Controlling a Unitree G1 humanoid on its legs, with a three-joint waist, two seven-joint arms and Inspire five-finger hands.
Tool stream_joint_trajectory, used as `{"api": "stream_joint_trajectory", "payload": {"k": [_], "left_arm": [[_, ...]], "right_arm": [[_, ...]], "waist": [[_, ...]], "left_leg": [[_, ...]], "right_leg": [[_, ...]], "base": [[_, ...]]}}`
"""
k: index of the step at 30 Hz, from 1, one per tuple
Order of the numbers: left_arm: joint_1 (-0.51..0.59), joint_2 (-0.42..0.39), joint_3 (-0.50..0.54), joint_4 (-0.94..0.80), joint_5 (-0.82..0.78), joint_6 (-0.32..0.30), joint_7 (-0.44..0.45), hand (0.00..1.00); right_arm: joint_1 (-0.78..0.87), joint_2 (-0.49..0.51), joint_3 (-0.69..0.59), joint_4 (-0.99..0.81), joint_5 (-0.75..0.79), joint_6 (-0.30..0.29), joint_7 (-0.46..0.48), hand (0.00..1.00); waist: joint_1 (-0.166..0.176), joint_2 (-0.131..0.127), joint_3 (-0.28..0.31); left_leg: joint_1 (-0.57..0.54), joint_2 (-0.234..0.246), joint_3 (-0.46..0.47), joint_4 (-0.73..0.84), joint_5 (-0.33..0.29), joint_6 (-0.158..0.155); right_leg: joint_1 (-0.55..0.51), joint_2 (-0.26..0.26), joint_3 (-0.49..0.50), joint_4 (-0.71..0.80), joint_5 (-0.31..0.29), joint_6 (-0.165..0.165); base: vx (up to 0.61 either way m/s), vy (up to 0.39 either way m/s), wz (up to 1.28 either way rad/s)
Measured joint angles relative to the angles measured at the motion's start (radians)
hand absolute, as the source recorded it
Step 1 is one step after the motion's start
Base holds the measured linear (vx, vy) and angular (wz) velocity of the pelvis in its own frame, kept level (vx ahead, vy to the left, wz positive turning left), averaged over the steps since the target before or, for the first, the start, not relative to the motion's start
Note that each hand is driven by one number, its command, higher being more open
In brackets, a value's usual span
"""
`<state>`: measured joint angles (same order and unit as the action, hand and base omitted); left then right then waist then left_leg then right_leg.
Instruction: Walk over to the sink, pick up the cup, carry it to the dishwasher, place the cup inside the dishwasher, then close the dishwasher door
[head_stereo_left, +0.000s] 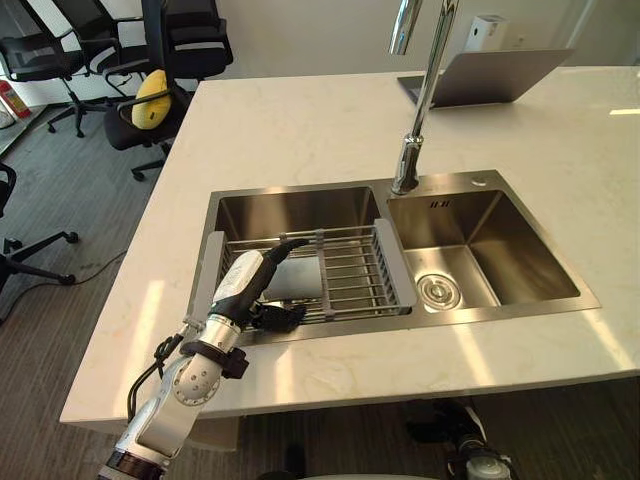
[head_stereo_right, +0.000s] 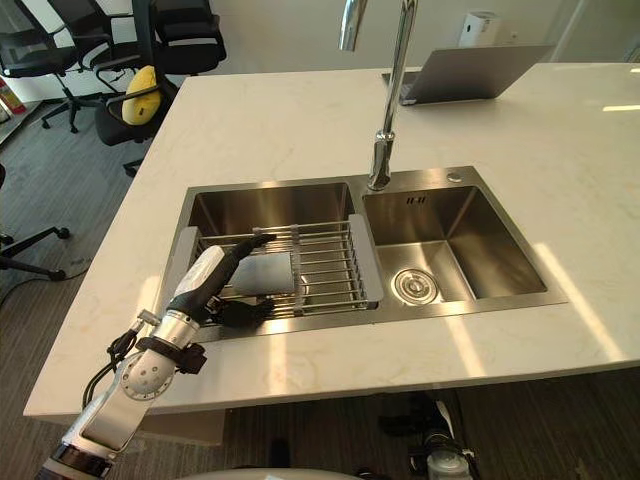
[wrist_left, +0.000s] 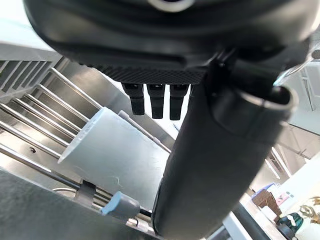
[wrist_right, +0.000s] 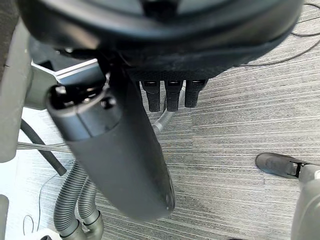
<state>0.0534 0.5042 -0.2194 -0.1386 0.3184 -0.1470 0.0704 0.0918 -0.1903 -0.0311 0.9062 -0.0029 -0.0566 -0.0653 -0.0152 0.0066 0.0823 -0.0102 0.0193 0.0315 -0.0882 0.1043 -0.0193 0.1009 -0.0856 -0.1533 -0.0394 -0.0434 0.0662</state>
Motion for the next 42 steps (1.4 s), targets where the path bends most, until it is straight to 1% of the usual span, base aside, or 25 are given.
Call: {"api": "stream_joint_trajectory", "payload": {"k": [3, 8, 11, 18, 28, 29, 35, 40, 42], "left_arm": [[-0.017, -0.017, 0.002, 0.024, 0.0, 0.007, 0.014, 0.9], [-0.039, -0.02, 0.035, 0.058, 0.018, 0.016, 0.018, 0.9], [-0.048, -0.02, 0.047, 0.084, 0.02, 0.033, 0.018, 0.9], [-0.082, -0.011, 0.048, 0.144, 0.078, 0.043, 0.016, 0.9], [-0.145, 0.101, 0.049, 0.194, 0.155, 0.05, 0.012, 0.9], [-0.149, 0.111, 0.049, 0.194, 0.159, 0.05, 0.01, 0.3], [-0.165, 0.148, 0.048, 0.195, 0.218, 0.05, -0.006, 0.3], [-0.196, 0.166, 0.047, 0.195, 0.233, 0.044, -0.009, 0.3], [-0.202, 0.181, 0.041, 0.195, 0.233, 0.038, -0.01, 0.3]], "right_arm": [[0.0, 0.003, 0.0, -0.01, 0.0, 0.0, 0.001, 0.9], [0.0, 0.006, 0.0, -0.015, 0.0, 0.0, 0.001, 0.9], [-0.001, 0.01, -0.001, -0.018, 0.0, 0.0, 0.002, 0.9], [-0.001, 0.011, -0.001, -0.02, 0.0, 0.001, 0.004, 0.9], [-0.001, 0.012, -0.002, -0.032, 0.0, 0.001, 0.019, 0.9], [-0.001, 0.012, -0.002, -0.032, 0.0, 0.001, 0.021, 0.9], [0.002, 0.012, -0.002, -0.032, 0.001, 0.001, 0.023, 0.9], [0.005, 0.011, -0.002, -0.034, 0.001, 0.001, 0.024, 0.9], [0.005, 0.011, -0.002, -0.036, 0.001, 0.0, 0.024, 0.9]], "waist": [[-0.001, -0.008, 0.005], [-0.003, -0.008, 0.005], [-0.003, -0.008, 0.005], [-0.004, -0.008, 0.005], [-0.009, -0.008, 0.006], [-0.01, -0.007, 0.006], [-0.013, -0.006, 0.007], [-0.015, -0.003, 0.009], [-0.021, 0.0, 0.011]], "left_leg": [[-0.007, 0.001, 0.006, 0.0, -0.003, -0.001], [-0.016, 0.001, 0.009, 0.0, -0.006, -0.002], [-0.017, 0.002, 0.013, 0.0, -0.009, -0.003], [-0.027, 0.003, 0.032, 0.0, -0.013, -0.004], [-0.038, 0.003, 0.038, 0.0, -0.015, -0.004], [-0.038, 0.003, 0.038, 0.0, -0.015, -0.004], [-0.038, 0.002, 0.038, 0.0, -0.015, -0.004], [-0.037, 0.002, 0.038, 0.0, -0.015, -0.004], [-0.037, 0.001, 0.038, 0.0, -0.015, -0.004]], "right_leg": [[-0.009, 0.001, 0.009, 0.0, 0.0, 0.0], [-0.018, 0.001, 0.011, 0.0, 0.0, 0.0], [-0.02, 0.003, 0.015, -0.002, 0.0, 0.0], [-0.04, 0.004, 0.031, -0.001, 0.0, 0.0], [-0.054, 0.004, 0.037, -0.002, 0.001, -0.001], [-0.054, 0.005, 0.037, -0.002, 0.001, -0.001], [-0.054, 0.004, 0.038, -0.001, 0.001, -0.001], [-0.054, 0.003, 0.038, -0.002, 0.001, -0.001], [-0.054, 0.003, 0.038, -0.002, 0.001, -0.001]], "base": [[0.0, 0.0, -0.05], [0.0, 0.0, 0.0], [0.01, -0.016, -0.04], [-0.02, -0.01, -0.08], [0.0, -0.001, -0.02], [0.0, 0.0, 0.0], [-0.02, -0.004, 0.0], [0.0, 0.0, 0.0], [0.0, 0.0, 0.0]]}}
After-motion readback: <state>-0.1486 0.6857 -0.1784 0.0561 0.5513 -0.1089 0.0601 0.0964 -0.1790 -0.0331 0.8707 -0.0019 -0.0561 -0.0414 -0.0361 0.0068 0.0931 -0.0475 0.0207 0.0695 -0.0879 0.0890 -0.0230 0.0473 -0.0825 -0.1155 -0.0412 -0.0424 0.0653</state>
